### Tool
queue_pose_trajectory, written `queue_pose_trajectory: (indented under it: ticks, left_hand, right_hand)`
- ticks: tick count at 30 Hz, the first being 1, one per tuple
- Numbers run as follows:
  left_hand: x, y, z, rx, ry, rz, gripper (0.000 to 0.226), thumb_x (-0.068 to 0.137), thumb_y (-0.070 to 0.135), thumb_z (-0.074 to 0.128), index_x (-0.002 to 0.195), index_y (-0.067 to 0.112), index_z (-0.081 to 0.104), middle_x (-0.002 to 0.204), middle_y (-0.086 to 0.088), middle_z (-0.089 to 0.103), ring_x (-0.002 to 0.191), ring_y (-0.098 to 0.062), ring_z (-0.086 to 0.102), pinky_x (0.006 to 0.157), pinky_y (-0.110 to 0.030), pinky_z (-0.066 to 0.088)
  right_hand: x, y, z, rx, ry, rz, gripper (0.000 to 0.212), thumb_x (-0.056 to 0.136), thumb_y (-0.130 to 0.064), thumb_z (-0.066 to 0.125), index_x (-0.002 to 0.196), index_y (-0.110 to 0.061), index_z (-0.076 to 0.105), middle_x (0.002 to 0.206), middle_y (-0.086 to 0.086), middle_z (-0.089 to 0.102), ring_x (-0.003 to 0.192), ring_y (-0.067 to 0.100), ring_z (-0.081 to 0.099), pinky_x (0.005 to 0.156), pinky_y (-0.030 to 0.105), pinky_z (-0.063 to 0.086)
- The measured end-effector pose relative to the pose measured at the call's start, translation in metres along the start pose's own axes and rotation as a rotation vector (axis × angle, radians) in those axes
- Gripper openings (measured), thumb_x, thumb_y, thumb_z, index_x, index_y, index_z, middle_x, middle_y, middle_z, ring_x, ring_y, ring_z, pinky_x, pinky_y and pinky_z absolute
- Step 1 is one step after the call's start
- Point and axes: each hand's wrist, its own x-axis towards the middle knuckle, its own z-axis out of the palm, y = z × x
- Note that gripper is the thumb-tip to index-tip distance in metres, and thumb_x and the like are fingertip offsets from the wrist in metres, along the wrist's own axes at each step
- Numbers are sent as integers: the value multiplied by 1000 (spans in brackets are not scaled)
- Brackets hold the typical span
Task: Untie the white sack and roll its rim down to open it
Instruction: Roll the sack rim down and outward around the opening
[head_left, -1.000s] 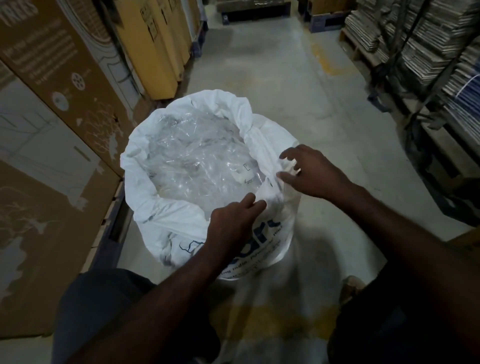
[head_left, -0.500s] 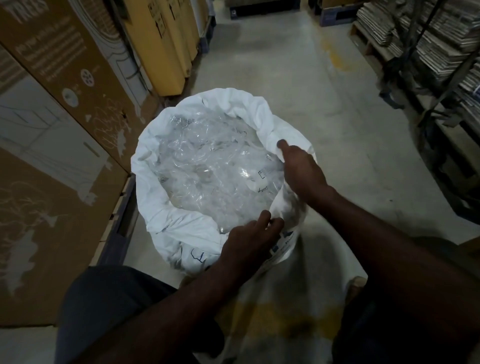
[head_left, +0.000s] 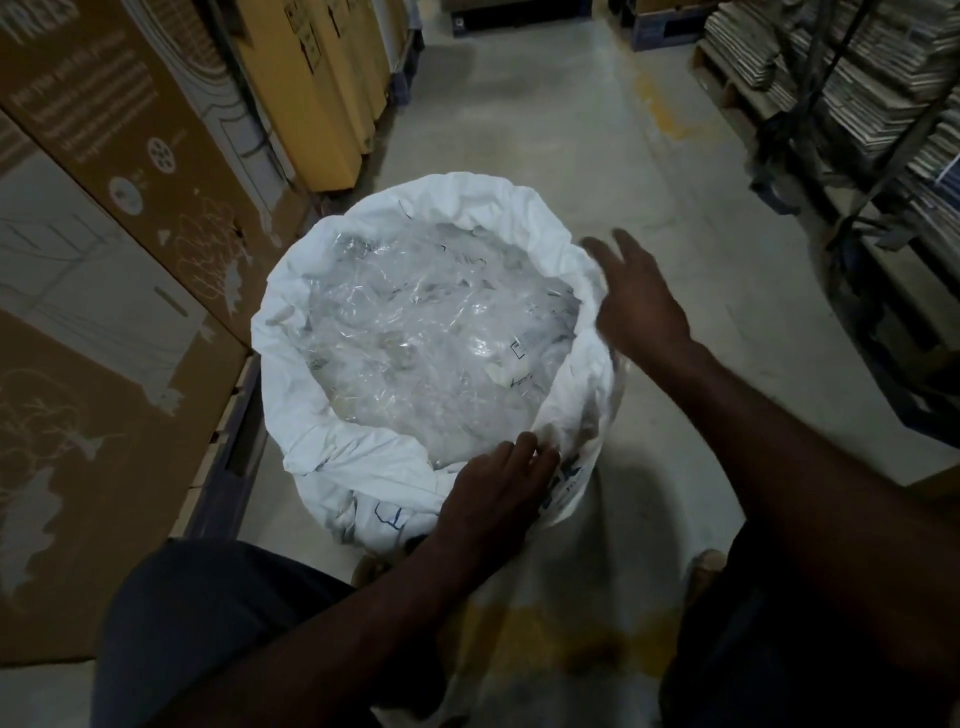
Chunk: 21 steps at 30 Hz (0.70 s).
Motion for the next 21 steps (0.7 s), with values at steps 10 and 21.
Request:
queue_pose_trajectory:
  ticks: [10,21]
  left_hand:
    - [2,6,13,37,-18,55,50,89,30,48,135,11,53,116,-7,69,79,-19,65,51,-30,50]
    - [-4,1,24,-2,-22,32,50,89,26,52,137,15,56,132,-8,65,98,-22,56,61,-30,51]
  right_hand:
    - [32,-11,34,-437,-106,-425,72,87,-3,60,154,-25,49,177,4,7,156,53,12,121,66,26]
    - [85,8,12,164,5,124,57,79,-18,48,130,-9,71,138,18,67,131,35,61,103,29,47]
